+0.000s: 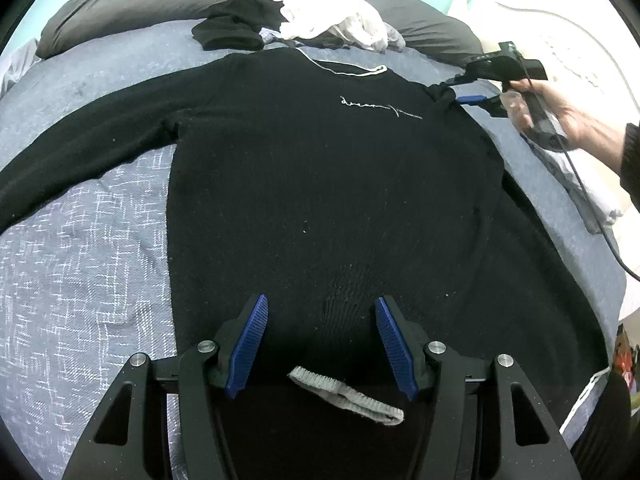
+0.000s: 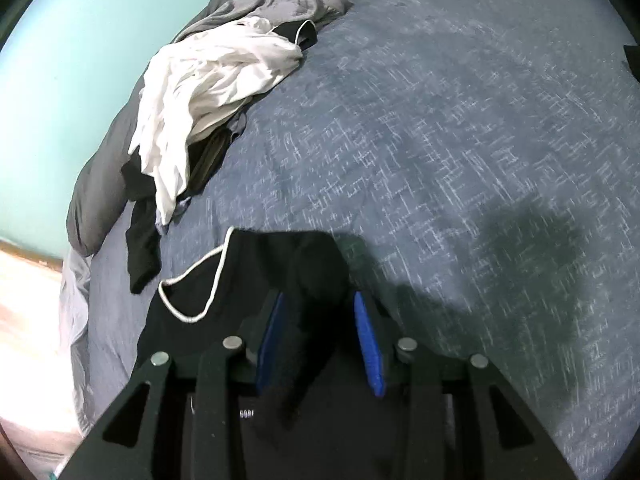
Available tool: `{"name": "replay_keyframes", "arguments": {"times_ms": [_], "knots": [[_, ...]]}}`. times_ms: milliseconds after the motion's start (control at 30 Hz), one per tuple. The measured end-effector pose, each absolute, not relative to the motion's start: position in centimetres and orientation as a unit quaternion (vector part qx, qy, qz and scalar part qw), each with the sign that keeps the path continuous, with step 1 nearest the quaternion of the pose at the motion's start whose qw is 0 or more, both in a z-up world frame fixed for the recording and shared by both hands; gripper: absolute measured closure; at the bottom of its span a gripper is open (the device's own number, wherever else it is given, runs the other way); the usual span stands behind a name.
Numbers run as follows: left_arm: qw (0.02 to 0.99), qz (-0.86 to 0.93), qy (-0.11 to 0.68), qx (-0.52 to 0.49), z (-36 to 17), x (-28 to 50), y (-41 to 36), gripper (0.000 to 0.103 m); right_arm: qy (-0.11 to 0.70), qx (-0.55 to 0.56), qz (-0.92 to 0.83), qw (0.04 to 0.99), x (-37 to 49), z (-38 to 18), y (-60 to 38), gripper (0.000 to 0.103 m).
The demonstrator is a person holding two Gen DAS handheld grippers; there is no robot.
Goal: Fold clothes
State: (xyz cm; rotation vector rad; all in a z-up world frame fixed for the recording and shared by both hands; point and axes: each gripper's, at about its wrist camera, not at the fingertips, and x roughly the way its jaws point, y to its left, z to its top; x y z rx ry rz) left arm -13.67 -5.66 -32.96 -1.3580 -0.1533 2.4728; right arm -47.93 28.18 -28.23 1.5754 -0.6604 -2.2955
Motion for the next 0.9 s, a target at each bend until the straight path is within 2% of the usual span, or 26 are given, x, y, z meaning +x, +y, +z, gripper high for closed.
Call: {"name": "replay_keyframes", "arguments": {"times_ms": [33,100,167,300,533,600,700,800,900], "knots": [[0.158,0.864,-0.053,-0.475,-33.0,-13.7,-5.7,0.042,-0.226,0.544,-0.797,0.137,-48.2,-28.2,28.1,0.067],[0.158,0.864,-0.053,-0.476,-33.0,-13.5,-5.7,0.042,-0.217,0.541,-0.802,0.131,-48.7,-28.2,27.8,0.082],[0.158,0.863,-0.053,-0.478,-33.2,-13.5,-5.8,0.042,-0.201,0.546,-0.803,0.126,-49.2,-28.3,27.4,0.089],[0.158,0.862,-0.05,-0.479,-33.2,-13.3,-5.7,0.042,-0.145,0.551,-0.813,0.117,-49.6,-28.3,26.3,0.095],[0.158,0.861,-0.045,-0.482,-33.5,-13.2,-5.6,0.042,0.217,0.518,-0.824,0.078,-49.1,-27.8,19.7,0.098],[0.158,0.86,-0.044,-0.483,-33.6,-13.2,-5.6,0.042,0.265,0.51,-0.815,0.072,-48.9,-28.1,18.9,0.098],[0.159,0.859,-0.042,-0.485,-33.7,-13.2,-5.5,0.042,0.252,0.512,-0.819,0.067,-49.2,-27.8,19.2,0.098],[0.159,0.858,-0.041,-0.486,-33.9,-13.3,-5.5,0.042,0.183,0.514,-0.832,0.102,-49.7,-27.0,20.2,0.097],[0.159,0.858,-0.043,-0.487,-33.8,-13.2,-5.6,0.042,0.079,0.516,-0.842,0.135,-49.9,-25.6,22.3,0.097]]}}
